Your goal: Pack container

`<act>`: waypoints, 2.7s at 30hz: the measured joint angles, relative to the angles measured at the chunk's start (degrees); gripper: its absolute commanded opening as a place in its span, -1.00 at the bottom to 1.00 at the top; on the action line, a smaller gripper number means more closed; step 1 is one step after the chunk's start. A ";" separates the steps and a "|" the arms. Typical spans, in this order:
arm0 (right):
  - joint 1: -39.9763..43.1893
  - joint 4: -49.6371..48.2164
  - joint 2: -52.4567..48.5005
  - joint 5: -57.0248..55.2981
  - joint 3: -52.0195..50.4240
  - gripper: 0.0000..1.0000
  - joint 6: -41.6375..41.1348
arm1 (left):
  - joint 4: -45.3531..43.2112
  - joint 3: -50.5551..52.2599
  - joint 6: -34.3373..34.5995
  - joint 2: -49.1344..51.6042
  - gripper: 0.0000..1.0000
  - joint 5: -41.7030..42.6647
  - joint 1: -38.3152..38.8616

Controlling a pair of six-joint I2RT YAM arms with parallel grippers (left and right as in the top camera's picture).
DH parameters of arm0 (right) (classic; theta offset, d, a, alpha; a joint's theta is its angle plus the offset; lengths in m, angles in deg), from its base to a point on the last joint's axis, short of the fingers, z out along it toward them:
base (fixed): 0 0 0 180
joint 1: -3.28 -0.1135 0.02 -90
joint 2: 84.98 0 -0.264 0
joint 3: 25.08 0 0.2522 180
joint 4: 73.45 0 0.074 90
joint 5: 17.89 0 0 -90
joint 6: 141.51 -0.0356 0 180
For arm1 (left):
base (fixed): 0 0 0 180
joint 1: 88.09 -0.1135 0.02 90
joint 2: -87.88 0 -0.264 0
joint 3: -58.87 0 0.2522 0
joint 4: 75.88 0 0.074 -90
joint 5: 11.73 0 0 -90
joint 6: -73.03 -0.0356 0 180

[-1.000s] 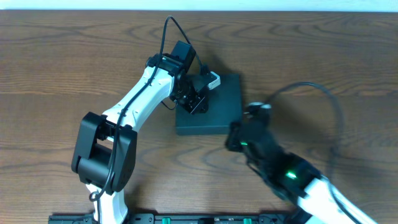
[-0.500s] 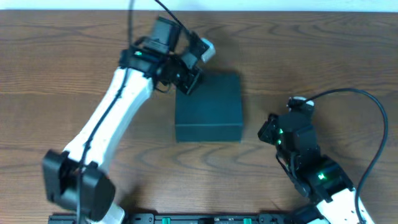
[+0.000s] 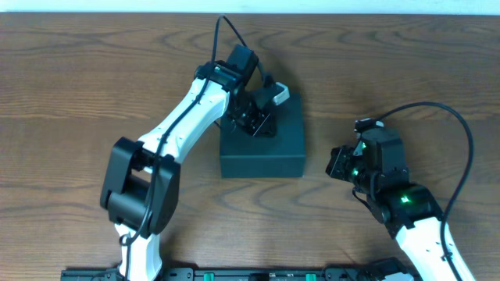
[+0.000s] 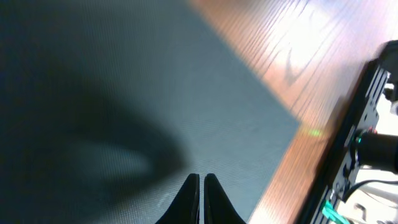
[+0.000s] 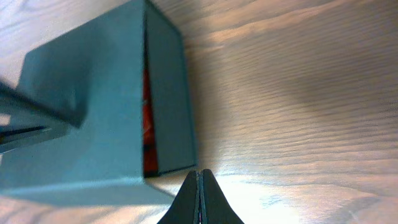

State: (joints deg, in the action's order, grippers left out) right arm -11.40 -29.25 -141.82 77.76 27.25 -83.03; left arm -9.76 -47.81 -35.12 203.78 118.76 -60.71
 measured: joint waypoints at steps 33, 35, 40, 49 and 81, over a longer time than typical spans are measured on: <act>-22.51 -28.59 -34.64 -6.86 -1.60 -0.97 -9.60 | 1.36 -0.98 -2.29 3.04 -0.88 1.97 -0.81; -22.69 -28.96 -34.77 -7.28 -1.60 -0.97 -11.04 | 1.77 -0.98 -2.75 3.04 -0.88 2.01 -0.81; -22.75 -29.88 -34.93 -7.13 -1.60 -0.97 -13.05 | 2.05 -0.98 -3.13 3.06 -0.88 1.99 -0.81; -22.51 -22.86 -19.87 -2.99 -1.51 -0.97 -12.35 | 2.29 -0.98 -3.34 3.06 -0.88 2.12 -0.96; -7.54 -9.49 4.42 -18.78 -1.25 -0.97 -7.32 | 2.67 -6.75 -2.84 -9.92 -0.89 -0.20 -5.99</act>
State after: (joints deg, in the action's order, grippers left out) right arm -18.94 -38.74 -137.40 58.99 26.00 -90.36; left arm -7.09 -54.57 -37.96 193.85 118.56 -66.70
